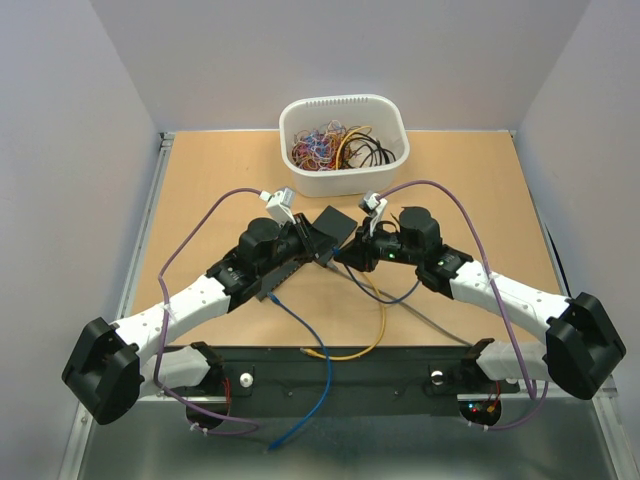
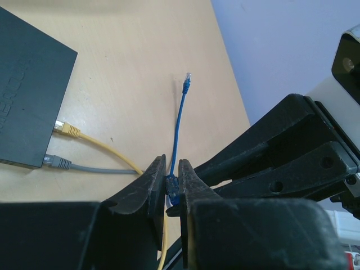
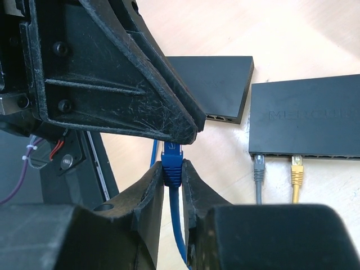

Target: Insert the plug into the switch port

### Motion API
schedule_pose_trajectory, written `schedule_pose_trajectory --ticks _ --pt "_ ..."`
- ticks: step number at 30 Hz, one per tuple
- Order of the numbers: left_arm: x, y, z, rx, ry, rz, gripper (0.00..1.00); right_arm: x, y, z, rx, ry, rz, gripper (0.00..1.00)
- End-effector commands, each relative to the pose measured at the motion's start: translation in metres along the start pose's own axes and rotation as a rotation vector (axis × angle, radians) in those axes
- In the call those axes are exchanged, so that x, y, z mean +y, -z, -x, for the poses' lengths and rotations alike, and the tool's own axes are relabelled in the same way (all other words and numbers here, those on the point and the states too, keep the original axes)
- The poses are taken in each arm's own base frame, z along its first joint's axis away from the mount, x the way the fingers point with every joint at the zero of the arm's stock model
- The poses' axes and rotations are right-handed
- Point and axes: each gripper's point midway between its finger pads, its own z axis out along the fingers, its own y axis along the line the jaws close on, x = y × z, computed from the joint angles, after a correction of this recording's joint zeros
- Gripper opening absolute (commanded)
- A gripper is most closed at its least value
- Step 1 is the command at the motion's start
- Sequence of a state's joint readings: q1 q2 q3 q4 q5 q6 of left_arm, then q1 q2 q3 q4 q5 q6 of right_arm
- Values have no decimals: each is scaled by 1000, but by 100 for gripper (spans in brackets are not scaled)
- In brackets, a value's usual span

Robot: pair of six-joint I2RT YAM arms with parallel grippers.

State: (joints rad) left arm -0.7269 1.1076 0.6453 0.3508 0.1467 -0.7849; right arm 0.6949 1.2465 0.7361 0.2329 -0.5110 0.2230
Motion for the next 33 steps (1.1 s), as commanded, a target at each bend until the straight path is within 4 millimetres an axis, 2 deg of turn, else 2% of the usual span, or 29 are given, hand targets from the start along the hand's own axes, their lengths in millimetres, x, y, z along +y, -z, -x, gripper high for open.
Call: schedule_pose_trajectory --ticks 1,7,11,15,21,28,29,32,33 --pt "-13 3 9 -38 -8 -45 0 15 1 21 -75 24 60 21" --pt "-12 2 8 -38 -13 -43 0 17 1 23 -82 19 67 17" --pt "-8 2 7 -35 -16 -34 0 15 2 25 -93 15 50 1" --pt "-4 0 7 -35 -27 -13 2 7 3 19 -89 11 5 0" --pt "8 -4 8 -32 -67 48 19 -7 5 5 -55 -1 -63 0" --pt "31 -7 19 -56 -107 126 44 -64 19 -11 6 -3 -374 0" --pt "32 -8 21 -59 -109 129 50 -70 19 -13 14 -6 -403 1" --pt "50 -11 33 -74 -129 172 61 -91 22 -22 41 -25 -514 0" --pt "63 -14 35 -75 -129 203 63 -102 26 -24 48 -27 -573 0"
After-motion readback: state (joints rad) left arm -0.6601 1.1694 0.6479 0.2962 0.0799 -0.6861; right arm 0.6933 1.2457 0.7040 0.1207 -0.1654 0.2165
